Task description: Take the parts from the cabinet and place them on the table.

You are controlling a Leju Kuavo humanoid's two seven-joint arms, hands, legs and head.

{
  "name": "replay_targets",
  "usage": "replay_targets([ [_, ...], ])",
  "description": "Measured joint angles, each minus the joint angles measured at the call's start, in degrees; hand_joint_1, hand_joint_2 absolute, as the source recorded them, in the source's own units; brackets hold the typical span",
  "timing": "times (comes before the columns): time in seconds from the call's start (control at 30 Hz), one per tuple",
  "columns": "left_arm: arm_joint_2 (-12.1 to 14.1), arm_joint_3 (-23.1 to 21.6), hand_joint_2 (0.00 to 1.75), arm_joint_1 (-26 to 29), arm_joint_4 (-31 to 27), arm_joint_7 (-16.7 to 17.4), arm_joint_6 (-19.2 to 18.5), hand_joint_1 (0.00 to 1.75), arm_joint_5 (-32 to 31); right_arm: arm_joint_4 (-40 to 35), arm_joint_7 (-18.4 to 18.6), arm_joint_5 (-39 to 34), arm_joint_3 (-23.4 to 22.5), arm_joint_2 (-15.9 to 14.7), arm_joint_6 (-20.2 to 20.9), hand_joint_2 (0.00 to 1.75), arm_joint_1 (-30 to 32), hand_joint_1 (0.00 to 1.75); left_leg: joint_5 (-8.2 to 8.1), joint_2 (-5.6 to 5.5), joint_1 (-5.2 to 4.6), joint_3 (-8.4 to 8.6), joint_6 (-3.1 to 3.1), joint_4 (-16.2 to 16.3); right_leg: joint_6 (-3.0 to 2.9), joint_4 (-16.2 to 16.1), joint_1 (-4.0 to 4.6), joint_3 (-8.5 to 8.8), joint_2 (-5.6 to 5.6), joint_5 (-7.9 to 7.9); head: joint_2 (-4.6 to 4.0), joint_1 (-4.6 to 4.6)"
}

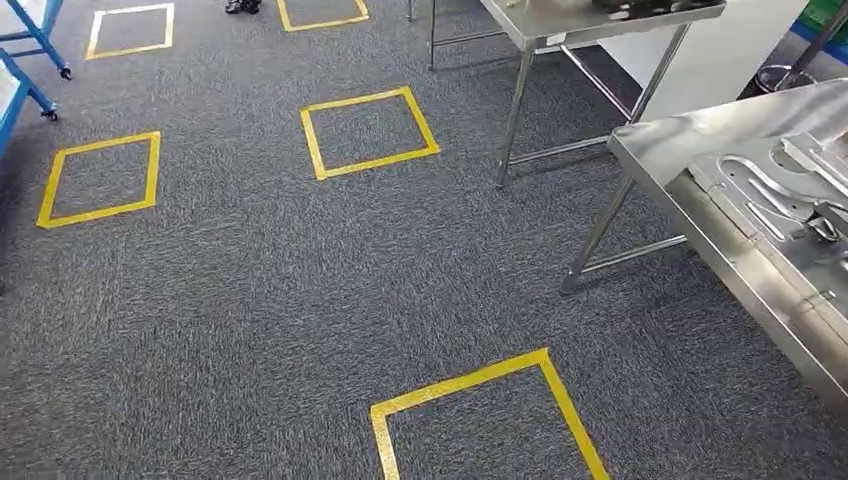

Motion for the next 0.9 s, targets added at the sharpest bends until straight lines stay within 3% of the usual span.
replay_targets([
  [0.03,-0.1,0.0,0.0,0.0,0.0,0.0,0.3,0.0,0.0,-0.1,0.0,0.1,0.0,0.1,0.1,0.0,0.0,0.0,0.37,-0.51,0.35,0.48,0.47,-0.4,0.43,0.7,-0.34,0.0,1.76,-0.73,-0.02,0.02],
  [0.07,-0.1,0.1,0.0,-0.1,-0.1,0.0,0.5,0.0,0.0,-0.1,-0.1,0.3,0.0,0.1,0.2,0.0,0.0,0.0,0.55,-0.96,0.3,0.4,0.85,-0.5,0.36,3.3,-0.32,-1.27,4.81,-2.76,0.0,0.02],
  [0.1,-0.2,0.1,0.0,-0.2,-0.1,0.0,0.5,0.0,0.0,-0.1,-0.1,0.4,0.0,0.1,0.4,0.0,0.1,0.0,0.67,-1.53,0.25,0.24,1.06,-0.5,0.26,7.4,-0.27,-3.28,6.22,-5.06,0.0,0.02],
  [0.13,-0.3,0.2,0.0,-0.3,-0.1,0.0,0.6,0.0,0.0,-0.1,0.0,0.6,0.1,0.1,0.5,0.0,0.2,0.0,0.73,-2.14,0.06,0.13,1.27,-0.5,0.25,12.8,-0.2,-5.94,7.01,-7.5,-0.02,0.02],
  [0.17,-0.4,0.2,0.0,-0.3,-0.2,0.0,0.6,0.0,0.0,-0.1,0.0,0.6,0.2,0.1,0.7,0.0,0.2,0.0,0.76,-2.92,-0.12,0.05,1.33,-0.4,0.22,16.8,-0.19,-8.08,7.25,-8.73,0.0,0.02],
  [0.2,-0.4,0.3,0.0,-0.2,-0.2,0.0,0.6,0.0,0.0,-0.1,0.1,0.6,0.3,0.1,0.8,0.0,0.4,0.0,0.78,-3.83,-0.28,0.07,1.36,-0.4,0.16,18.7,-0.19,-9.29,7.35,-8.46,0.0,0.02],
  [0.23,-0.4,0.3,0.0,-0.2,-0.2,0.1,0.6,0.0,0.0,-0.1,0.2,0.6,0.3,0.1,0.8,0.0,0.5,0.0,0.78,-4.7,-0.37,0.17,1.36,-0.3,-0.01,17.5,-0.19,-9.08,7.41,-6.69,0.0,0.02],
  [0.3,-0.4,0.3,0.0,-0.2,-0.2,0.1,0.6,0.0,0.0,-0.1,0.2,0.7,0.4,0.1,0.8,0.0,0.6,0.0,0.75,-6.31,-0.43,0.33,1.31,-0.2,-0.55,9.3,-0.15,-5.82,8.17,-1.13,0.0,0.02],
  [0.33,-0.5,0.3,0.0,-0.3,-0.2,0.2,0.6,0.0,0.0,-0.1,0.2,0.7,0.4,0.0,0.8,0.0,0.5,0.0,0.68,-7.02,-0.43,0.32,1.21,0.0,-0.95,4.0,-0.13,-3.7,9.79,1.49,-0.02,0.02],
  [0.37,-0.6,0.3,0.0,-0.3,-0.2,0.2,0.6,0.0,0.0,-0.1,0.3,0.7,0.4,-0.2,0.8,0.0,0.6,0.0,0.6,-7.56,-0.71,0.06,0.97,0.2,-1.2,1.9,0.02,-2.88,12.15,1.04,-0.02,0.02],
  [0.43,-0.6,0.3,0.0,-0.4,-0.2,0.3,0.6,0.0,0.0,-0.1,0.4,0.7,0.4,-0.2,0.8,0.0,0.4,0.0,0.63,-8.53,-0.44,-0.39,0.31,0.4,-1.14,1.4,0.14,-2.88,11.02,1.14,0.0,0.0],
  [0.5,-0.6,0.3,0.0,-0.3,-0.2,0.3,0.7,0.0,0.0,-0.2,0.4,0.6,0.4,-0.1,0.7,0.0,0.1,0.0,0.87,-9.67,-0.3,-0.68,-0.49,0.0,-1.81,0.9,0.23,-2.57,9.97,1.43,-0.02,0.02],
  [0.53,-0.6,0.3,0.0,-0.3,-0.2,0.3,0.7,0.0,0.0,-0.2,0.4,0.6,0.4,0.1,0.7,0.0,0.2,0.0,0.44,-8.11,-0.35,-0.67,-0.52,0.8,-2.26,0.3,-0.33,-2.3,9.09,1.85,0.0,0.02],
  [0.57,-0.6,0.3,0.0,-0.3,-0.2,0.3,0.7,0.0,0.0,-0.2,0.4,0.6,0.4,0.0,0.7,0.0,0.2,0.0,-1.05,-5.08,-0.52,-1.51,-0.75,2.6,-2.66,0.1,-0.21,-2.22,8.54,1.8,-0.02,-0.02],
  [0.6,-0.6,0.3,0.0,-0.4,-0.2,0.3,0.7,0.0,0.0,-0.2,0.4,0.6,0.4,0.0,0.7,0.0,0.3,0.0,-3.38,-3.65,-0.33,-3.29,-1.04,6.1,-2.92,0.1,-0.14,-2.24,7.83,1.74,0.0,-0.02],
  [0.63,-0.6,0.3,0.0,-0.5,-0.2,0.3,0.7,0.0,0.0,-0.2,0.5,0.6,0.4,0.0,0.7,0.0,0.5,0.0,-6.11,-2.95,-0.02,-5.83,-1.39,11.5,-2.97,0.1,0.0,-2.22,6.85,1.69,-0.02,-0.04],
  [0.67,-0.6,0.3,0.0,-0.4,-0.2,0.3,0.7,0.0,0.0,-0.2,0.5,0.6,0.4,0.0,0.7,0.0,0.6,0.0,-7.78,-2.79,0.21,-7.85,-1.69,15.7,-2.99,0.2,0.06,-2.28,6.05,1.65,-0.02,-0.04],
  [0.7,-0.6,0.3,0.0,-0.4,-0.2,0.3,0.7,0.0,0.0,-0.2,0.5,0.6,0.4,0.0,0.7,0.0,0.6,0.0,-8.26,-2.68,0.46,-9.03,-1.95,18.1,-2.97,0.2,0.08,-2.29,5.29,1.59,0.0,-0.04],
  [0.73,-0.6,0.3,0.0,-0.3,-0.2,0.3,0.6,0.0,0.0,-0.2,0.5,0.5,0.4,0.0,0.7,0.0,0.6,0.0,-7.48,-2.54,0.66,-8.85,-2.13,17.9,-2.84,0.2,0.08,-2.23,4.61,1.5,-0.02,-0.04],
  [0.77,-0.6,0.3,0.0,-0.2,-0.2,0.3,0.3,0.0,-0.1,-0.2,0.5,0.4,0.4,0.0,0.7,0.0,0.6,0.0,-5.52,-2.22,0.82,-7.3,-2.33,14.9,-2.65,0.3,0.0,-2.11,3.91,1.38,0.0,-0.04],
  [0.8,-0.6,0.3,0.0,-0.2,-0.3,0.3,0.0,0.0,-0.2,-0.2,0.4,0.4,0.4,0.0,0.6,0.0,0.6,0.0,-2.8,-1.61,0.98,-4.41,-2.45,9.5,-2.35,0.3,-0.12,-1.88,3.23,1.18,-0.02,-0.04],
  [0.83,-0.6,0.3,0.0,-0.2,-0.3,0.3,-0.4,0.0,-0.3,-0.2,0.2,0.2,0.4,0.0,0.5,0.0,0.6,0.0,-0.51,0.14,1.04,-1.26,-2.52,3.9,-1.97,0.5,-0.17,-1.57,2.6,0.93,0.0,-0.04],
  [0.87,-0.6,0.3,0.0,-0.3,-0.3,0.2,-0.9,0.0,-0.3,-0.2,0.1,0.1,0.4,-0.1,0.3,0.0,0.7,0.0,-0.75,3.37,0.81,0.14,-2.31,0.7,-1.52,0.5,0.14,-1.36,2.14,0.63,0.0,-0.04],
  [0.9,-0.6,0.3,0.0,-0.3,-0.3,0.1,-1.3,0.0,-0.3,-0.2,-0.1,-0.1,0.4,-0.2,0.1,0.0,0.7,0.0,-0.35,2.33,0.63,0.4,-1.61,0.6,-1.11,0.7,0.36,-1.32,1.75,0.4,0.0,0.0],
])
